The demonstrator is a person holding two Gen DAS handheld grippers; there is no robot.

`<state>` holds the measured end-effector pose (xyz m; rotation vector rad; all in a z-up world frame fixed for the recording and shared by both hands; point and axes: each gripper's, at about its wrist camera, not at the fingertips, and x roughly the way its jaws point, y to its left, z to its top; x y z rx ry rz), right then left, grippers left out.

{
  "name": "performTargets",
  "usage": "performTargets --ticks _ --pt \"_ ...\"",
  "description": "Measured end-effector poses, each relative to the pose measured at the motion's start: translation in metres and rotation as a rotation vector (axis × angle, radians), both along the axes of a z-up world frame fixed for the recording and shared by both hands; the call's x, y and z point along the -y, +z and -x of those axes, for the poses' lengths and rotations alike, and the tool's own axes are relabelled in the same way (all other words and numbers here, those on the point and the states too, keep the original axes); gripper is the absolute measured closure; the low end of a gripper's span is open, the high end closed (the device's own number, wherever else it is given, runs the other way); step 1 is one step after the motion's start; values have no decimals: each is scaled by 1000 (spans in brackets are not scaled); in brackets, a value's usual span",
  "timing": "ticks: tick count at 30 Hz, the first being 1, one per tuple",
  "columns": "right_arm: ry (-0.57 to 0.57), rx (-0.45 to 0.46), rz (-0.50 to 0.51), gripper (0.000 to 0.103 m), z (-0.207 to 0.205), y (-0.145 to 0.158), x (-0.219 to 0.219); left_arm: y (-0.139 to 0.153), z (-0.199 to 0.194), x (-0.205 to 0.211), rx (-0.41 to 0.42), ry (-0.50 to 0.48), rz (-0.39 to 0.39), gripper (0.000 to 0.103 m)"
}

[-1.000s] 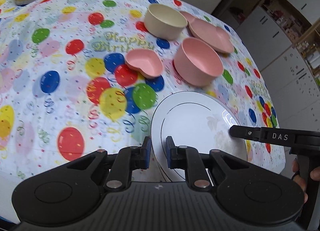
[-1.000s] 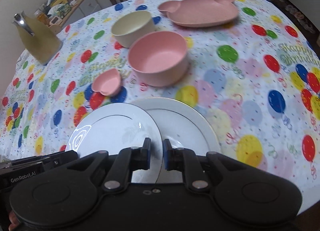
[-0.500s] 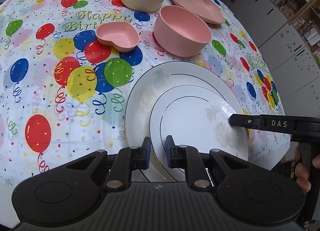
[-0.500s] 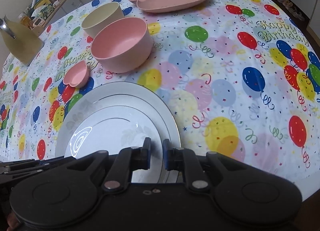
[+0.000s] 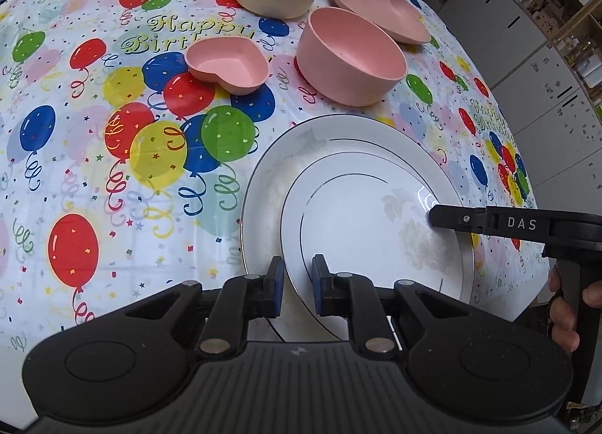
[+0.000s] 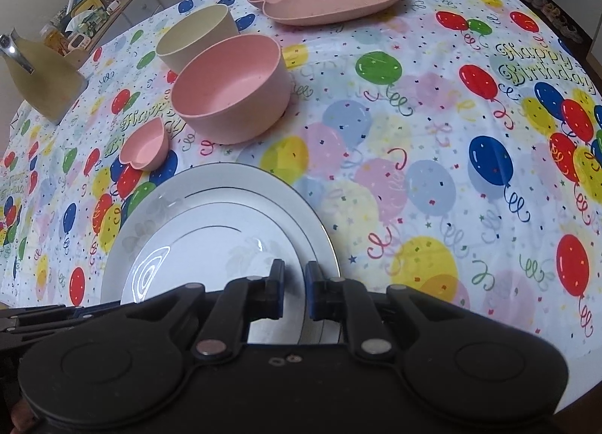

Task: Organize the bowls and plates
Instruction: 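Carry the small white plate onto the large white plate and lower it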

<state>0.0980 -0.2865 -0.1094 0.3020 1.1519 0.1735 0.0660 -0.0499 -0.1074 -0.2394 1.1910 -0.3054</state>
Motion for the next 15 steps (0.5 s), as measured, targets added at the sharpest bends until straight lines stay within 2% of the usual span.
performTargets --ticks 3,10,15 --pt "5 4 5 98 -1 -1 0 1 0 -2 -4 -2 0 88" --pt "10 6 -1 98 -2 -2 2 3 -1 -1 -22 -12 -6 88" --pt "15 13 -4 88 1 0 0 6 1 -2 -21 -19 -11 88"
